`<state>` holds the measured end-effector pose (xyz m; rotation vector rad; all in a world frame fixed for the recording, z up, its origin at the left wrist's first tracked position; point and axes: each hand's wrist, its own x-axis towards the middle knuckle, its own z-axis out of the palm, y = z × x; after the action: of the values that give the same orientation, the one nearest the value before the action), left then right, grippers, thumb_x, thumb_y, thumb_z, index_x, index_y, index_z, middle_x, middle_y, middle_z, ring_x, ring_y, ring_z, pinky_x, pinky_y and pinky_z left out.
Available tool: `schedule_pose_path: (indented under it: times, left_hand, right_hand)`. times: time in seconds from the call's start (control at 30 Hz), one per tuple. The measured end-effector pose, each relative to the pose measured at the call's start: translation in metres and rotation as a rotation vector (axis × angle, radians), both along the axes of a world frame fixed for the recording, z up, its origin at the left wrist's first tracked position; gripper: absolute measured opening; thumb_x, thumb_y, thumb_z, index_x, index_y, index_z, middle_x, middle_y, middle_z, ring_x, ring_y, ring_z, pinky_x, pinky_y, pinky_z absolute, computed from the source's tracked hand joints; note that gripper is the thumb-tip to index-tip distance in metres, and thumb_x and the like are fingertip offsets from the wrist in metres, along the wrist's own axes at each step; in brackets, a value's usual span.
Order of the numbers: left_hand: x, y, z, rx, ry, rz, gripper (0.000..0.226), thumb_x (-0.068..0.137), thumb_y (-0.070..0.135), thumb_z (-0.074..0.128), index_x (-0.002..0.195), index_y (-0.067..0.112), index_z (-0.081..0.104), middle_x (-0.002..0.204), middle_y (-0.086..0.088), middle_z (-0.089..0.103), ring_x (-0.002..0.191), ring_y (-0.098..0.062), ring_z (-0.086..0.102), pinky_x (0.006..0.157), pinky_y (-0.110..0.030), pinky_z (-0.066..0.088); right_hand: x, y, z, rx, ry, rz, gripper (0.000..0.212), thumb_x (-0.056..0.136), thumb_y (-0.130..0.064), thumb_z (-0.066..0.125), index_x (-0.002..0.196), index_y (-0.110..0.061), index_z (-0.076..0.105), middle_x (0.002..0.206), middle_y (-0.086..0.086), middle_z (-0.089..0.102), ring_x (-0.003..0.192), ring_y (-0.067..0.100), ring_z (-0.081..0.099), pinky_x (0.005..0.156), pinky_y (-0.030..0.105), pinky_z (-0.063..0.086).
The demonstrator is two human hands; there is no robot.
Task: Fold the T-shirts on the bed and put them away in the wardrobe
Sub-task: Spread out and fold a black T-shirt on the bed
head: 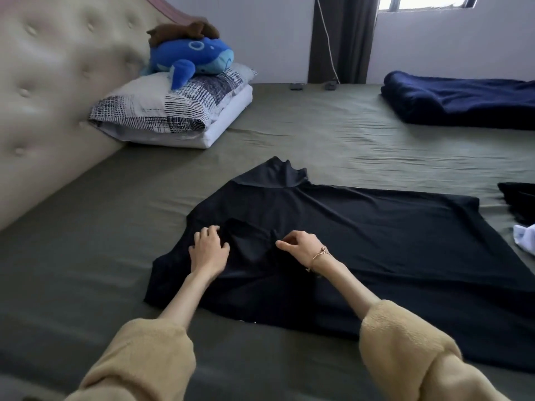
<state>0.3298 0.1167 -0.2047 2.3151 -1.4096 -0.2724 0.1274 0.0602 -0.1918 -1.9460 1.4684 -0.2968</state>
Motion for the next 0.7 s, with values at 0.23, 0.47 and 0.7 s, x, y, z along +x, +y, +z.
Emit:
schedule_pose_path:
  times: [0.23,0.47,0.7]
  left_hand:
    - [0.020,-0.009,-0.006,0.021,0.146,0.047,0.037,0.094,0.027,0.052,0.127,0.011,0.050,0.130,-0.008,0.053,0.125,-0.026,0.040,0.102,-0.044,0.036]
    - [0.037,-0.017,-0.004,-0.054,0.399,0.056,0.019,0.086,0.003,0.049,0.095,0.011,0.063,0.101,-0.009,0.067,0.099,-0.026,0.059,0.086,-0.036,0.045]
    - [0.050,0.005,-0.003,-0.105,0.302,0.040,0.038,0.079,-0.014,0.042,0.073,0.014,0.067,0.086,-0.004,0.063,0.088,-0.023,0.059,0.076,-0.028,0.047]
  right_hand:
    - [0.016,-0.013,-0.004,-0.102,0.040,-0.129,0.022,0.091,-0.019,0.051,0.108,-0.010,0.061,0.113,0.014,0.062,0.102,0.032,0.058,0.076,0.029,0.043]
    - [-0.001,-0.016,-0.006,0.050,-0.482,-0.073,0.028,0.085,0.006,0.054,0.092,-0.017,0.067,0.084,0.002,0.066,0.082,0.012,0.061,0.082,0.028,0.048]
    - [-0.019,0.007,0.008,0.064,-0.371,0.383,0.054,0.071,0.022,0.046,0.083,-0.022,0.074,0.095,-0.003,0.072,0.097,-0.001,0.064,0.094,0.013,0.044]
